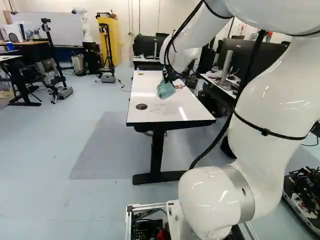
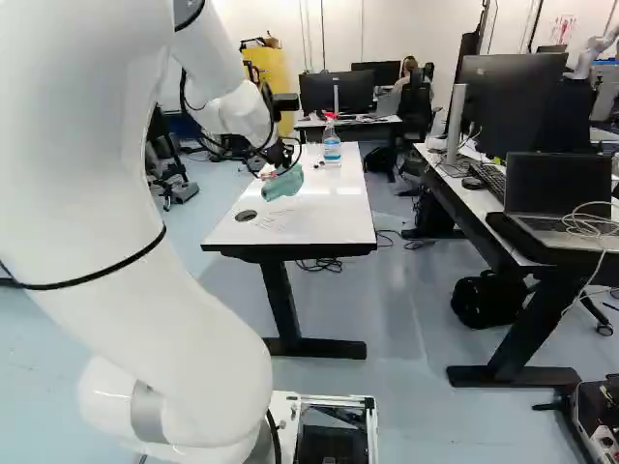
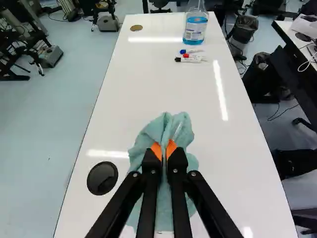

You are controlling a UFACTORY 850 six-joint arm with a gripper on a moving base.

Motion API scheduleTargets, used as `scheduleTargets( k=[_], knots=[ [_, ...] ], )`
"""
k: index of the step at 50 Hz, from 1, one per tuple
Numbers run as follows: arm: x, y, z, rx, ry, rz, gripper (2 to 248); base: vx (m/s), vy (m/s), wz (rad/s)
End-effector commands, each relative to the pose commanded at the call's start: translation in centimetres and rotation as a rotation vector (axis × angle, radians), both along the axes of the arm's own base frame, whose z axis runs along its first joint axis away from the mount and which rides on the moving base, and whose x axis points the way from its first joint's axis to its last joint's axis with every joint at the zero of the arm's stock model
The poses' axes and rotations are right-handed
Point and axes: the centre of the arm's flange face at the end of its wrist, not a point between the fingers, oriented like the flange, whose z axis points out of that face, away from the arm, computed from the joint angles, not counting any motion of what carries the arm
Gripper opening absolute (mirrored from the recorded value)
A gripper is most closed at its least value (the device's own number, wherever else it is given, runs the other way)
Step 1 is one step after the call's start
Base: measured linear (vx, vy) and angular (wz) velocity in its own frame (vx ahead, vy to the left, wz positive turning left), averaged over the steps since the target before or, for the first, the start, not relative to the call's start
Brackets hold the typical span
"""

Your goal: Clean the table with the green towel

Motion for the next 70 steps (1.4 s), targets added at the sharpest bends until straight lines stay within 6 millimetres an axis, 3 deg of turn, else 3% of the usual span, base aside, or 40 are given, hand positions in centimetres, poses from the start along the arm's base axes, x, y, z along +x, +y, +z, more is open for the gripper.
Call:
scheduleTargets(
  k=[21,70],
  knots=[
    [-2.3,0.6,-1.9,0.000,-0.033,0.013,30,0.000,0.000,0.000],
    [-3.6,0.7,-5.7,0.000,-0.150,0.011,30,0.000,0.000,0.000]
  ],
)
